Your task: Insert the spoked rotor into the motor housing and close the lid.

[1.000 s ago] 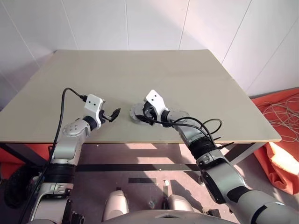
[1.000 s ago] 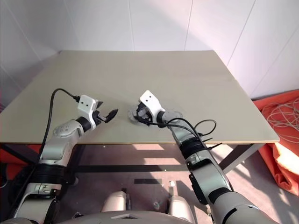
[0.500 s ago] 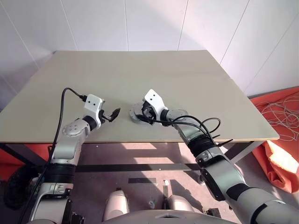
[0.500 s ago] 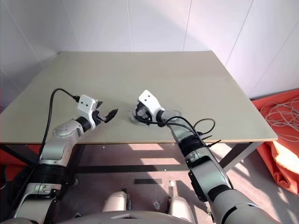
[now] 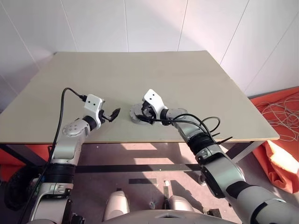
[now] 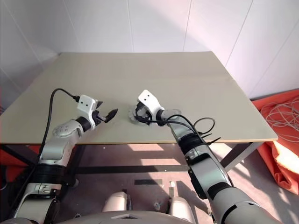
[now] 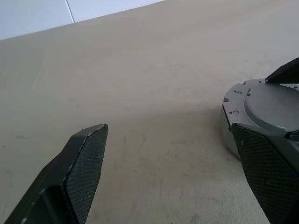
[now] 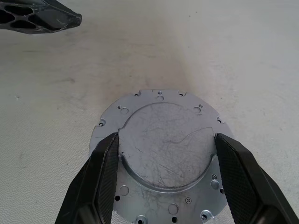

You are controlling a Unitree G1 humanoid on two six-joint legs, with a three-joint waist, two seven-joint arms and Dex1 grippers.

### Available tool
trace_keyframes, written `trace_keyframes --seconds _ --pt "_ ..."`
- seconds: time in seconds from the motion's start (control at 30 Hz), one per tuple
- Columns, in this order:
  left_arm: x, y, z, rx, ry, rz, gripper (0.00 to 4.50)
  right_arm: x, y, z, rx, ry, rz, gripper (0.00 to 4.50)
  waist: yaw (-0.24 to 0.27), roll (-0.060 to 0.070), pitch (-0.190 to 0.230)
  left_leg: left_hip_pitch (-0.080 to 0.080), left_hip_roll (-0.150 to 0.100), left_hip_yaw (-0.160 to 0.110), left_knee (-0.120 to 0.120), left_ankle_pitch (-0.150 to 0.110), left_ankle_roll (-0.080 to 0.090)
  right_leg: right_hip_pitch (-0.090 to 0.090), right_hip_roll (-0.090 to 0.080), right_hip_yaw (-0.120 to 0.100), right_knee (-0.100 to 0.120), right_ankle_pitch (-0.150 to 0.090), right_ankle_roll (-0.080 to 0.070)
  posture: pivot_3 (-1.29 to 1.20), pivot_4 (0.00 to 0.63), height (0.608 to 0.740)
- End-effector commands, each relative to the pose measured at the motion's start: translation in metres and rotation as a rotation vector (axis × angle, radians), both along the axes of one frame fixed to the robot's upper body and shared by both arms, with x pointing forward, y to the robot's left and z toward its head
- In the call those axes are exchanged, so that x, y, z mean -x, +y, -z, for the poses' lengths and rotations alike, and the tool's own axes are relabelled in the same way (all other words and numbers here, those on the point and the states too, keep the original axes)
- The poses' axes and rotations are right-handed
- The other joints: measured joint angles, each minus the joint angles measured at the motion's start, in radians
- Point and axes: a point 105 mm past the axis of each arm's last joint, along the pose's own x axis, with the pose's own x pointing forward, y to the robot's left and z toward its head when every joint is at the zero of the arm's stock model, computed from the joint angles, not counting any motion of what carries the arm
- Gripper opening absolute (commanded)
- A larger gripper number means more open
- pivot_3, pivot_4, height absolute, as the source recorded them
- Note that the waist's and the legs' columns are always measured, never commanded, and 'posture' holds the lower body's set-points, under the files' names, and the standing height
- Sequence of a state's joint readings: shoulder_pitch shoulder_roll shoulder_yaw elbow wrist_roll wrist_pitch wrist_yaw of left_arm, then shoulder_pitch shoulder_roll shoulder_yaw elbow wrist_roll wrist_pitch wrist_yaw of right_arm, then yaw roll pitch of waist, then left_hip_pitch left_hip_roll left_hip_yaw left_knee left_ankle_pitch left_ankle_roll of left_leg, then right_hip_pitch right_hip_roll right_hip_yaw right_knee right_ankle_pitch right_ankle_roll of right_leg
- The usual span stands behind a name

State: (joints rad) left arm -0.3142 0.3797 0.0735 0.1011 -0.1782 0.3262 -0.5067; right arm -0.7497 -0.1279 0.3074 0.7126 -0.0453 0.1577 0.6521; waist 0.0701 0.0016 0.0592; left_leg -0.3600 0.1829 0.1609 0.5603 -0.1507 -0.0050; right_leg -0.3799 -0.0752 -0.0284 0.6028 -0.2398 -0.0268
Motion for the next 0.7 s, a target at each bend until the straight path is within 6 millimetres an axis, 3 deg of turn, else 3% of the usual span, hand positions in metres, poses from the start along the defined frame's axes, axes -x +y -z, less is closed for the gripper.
trace_keyframes --seconds 0.03,0.17,0.3,0.47,0.5,0.53,0.57,0.6,0.63,0.67,0.7 --pt "-0.003 -0.003 -0.020 0.011 -0.069 0.011 4.50 0.015 -0.040 0.067 0.196 0.195 0.101 3.11 0.000 0.000 0.000 0.000 -0.001 -0.002 0.000 0.000 0.000 0.000 0.000 0.000 0.000 0.000 0.000 0.00 0.000 0.740" --pt "-0.003 -0.003 -0.020 0.012 -0.069 0.011 4.50 0.015 -0.037 0.067 0.192 0.197 0.103 3.11 0.000 0.004 0.001 0.000 -0.006 -0.012 0.000 -0.002 0.001 0.002 0.000 -0.004 -0.006 0.000 0.000 0.00 0.000 0.740" --pt "-0.003 -0.003 -0.020 0.012 -0.069 0.010 4.50 0.015 -0.037 0.069 0.191 0.202 0.112 3.11 -0.001 0.012 0.003 0.011 -0.004 -0.013 -0.019 -0.005 0.001 0.018 -0.005 -0.027 -0.035 0.000 0.000 0.00 0.000 0.740" --pt "-0.002 -0.003 -0.020 0.012 -0.068 0.011 4.50 0.014 -0.030 0.072 0.176 0.218 0.136 3.11 0.001 0.013 0.006 0.018 -0.001 -0.005 -0.033 -0.006 -0.001 0.020 -0.007 -0.041 -0.033 -0.001 0.000 0.00 0.000 0.740" --pt "-0.002 -0.003 -0.020 0.012 -0.068 0.011 4.50 0.014 -0.027 0.073 0.172 0.222 0.137 3.11 0.000 0.020 0.009 0.021 0.001 -0.006 -0.032 -0.009 -0.005 0.020 -0.010 -0.050 -0.036 -0.001 0.000 0.00 0.000 0.740" --pt "-0.002 -0.003 -0.020 0.012 -0.068 0.011 4.50 0.014 -0.025 0.073 0.171 0.225 0.136 3.11 -0.003 0.040 0.014 0.023 0.004 -0.009 -0.027 -0.020 -0.012 0.025 -0.016 -0.073 -0.042 -0.001 0.001 0.00 0.000 0.740" --pt "-0.002 -0.003 -0.020 0.012 -0.069 0.011 4.50 0.015 -0.023 0.074 0.170 0.227 0.135 3.11 0.014 0.044 0.014 0.020 0.017 -0.011 -0.027 -0.029 -0.014 0.043 -0.019 -0.110 -0.055 -0.005 0.002 0.00 0.000 0.740" --pt "-0.002 -0.003 -0.020 0.012 -0.069 0.011 4.50 0.015 -0.023 0.074 0.171 0.229 0.133 3.11 0.039 0.009 -0.003 0.007 0.023 -0.007 -0.030 -0.030 -0.014 0.040 -0.026 -0.107 0.025 -0.043 0.000 0.00 0.000 0.740" --pt "-0.002 -0.003 -0.020 0.013 -0.069 0.010 4.50 0.015 -0.022 0.075 0.172 0.230 0.132 3.11 0.051 -0.026 -0.018 0.001 0.023 0.027 -0.029 -0.028 -0.015 0.050 -0.031 -0.069 0.093 -0.069 -0.009 0.00 0.000 0.740" --pt "-0.002 -0.003 -0.020 0.013 -0.069 0.010 4.50 0.015 -0.023 0.075 0.174 0.230 0.132 3.11 0.070 -0.015 -0.018 0.002 0.024 0.049 -0.013 -0.030 -0.025 0.041 -0.030 -0.022 0.110 -0.130 -0.003 0.00 0.000 0.740" --pt "-0.002 -0.003 -0.020 0.014 -0.069 0.009 4.50 0.015 -0.023 0.075 0.174 0.231 0.132 3.11 0.081 -0.005 -0.022 -0.002 0.020 0.020 0.036 -0.047 -0.028 0.037 -0.028 -0.017 0.112 -0.135 -0.009 0.00 0.000 0.740"
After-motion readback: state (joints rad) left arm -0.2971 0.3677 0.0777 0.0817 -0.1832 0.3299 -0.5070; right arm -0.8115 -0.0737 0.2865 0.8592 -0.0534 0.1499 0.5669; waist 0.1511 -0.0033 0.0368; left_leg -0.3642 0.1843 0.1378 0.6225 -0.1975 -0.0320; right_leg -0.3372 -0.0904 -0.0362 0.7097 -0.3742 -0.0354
